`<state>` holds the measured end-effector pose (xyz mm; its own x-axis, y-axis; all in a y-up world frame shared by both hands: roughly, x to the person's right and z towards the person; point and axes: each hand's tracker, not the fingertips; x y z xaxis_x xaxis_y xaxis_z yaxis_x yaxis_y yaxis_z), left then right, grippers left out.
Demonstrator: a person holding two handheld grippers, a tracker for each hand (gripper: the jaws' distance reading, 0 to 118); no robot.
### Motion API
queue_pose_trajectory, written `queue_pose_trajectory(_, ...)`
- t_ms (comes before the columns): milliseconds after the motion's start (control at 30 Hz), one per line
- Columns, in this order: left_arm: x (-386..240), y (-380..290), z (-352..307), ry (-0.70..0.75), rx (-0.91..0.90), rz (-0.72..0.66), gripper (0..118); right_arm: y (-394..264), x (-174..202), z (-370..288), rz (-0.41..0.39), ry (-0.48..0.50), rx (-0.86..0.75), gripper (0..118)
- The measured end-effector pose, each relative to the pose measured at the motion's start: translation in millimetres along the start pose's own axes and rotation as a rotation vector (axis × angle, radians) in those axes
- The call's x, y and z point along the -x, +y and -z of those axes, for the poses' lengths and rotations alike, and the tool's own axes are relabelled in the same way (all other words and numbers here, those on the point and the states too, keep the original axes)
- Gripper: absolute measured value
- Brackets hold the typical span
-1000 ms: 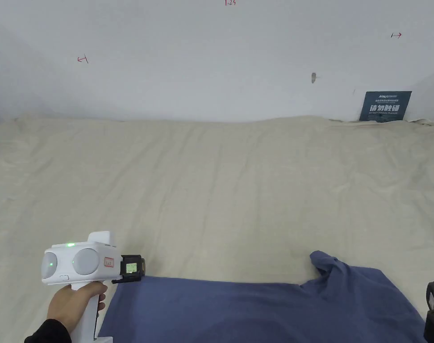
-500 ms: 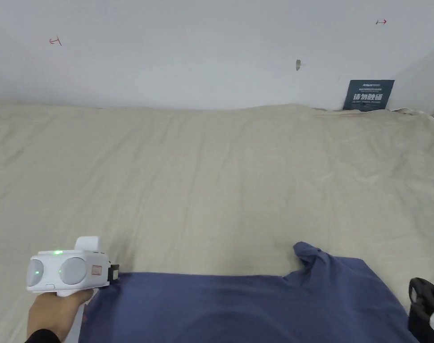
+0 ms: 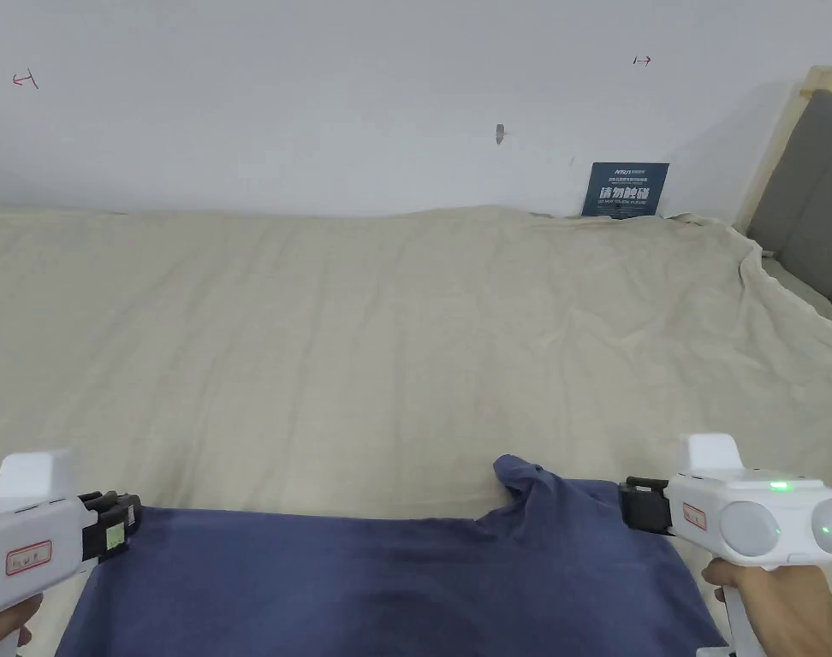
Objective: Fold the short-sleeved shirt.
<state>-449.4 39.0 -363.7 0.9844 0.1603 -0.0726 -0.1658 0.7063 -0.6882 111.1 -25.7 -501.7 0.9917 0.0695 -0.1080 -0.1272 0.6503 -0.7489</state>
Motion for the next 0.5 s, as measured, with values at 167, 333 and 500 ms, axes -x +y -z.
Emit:
queue_pose_trajectory(167,0.6,-3.3,-1.7,-0.004,0.006,-0.014,1,-1.4,-2.7,49.4,0.033,0.034,0.138,62)
queue_pose_trajectory(333,3.5,-4.6,-1.1,-0.002,0.015,-0.017,1,-15.9,7.5,54.6,0.046,0.066,0.172,2)
queue_pose_trajectory(500,5.8,-10.3,-5.8,0.009,0.016,-0.032,1,-13.5,28.7,6.8,-0.018,0.059,0.067,2)
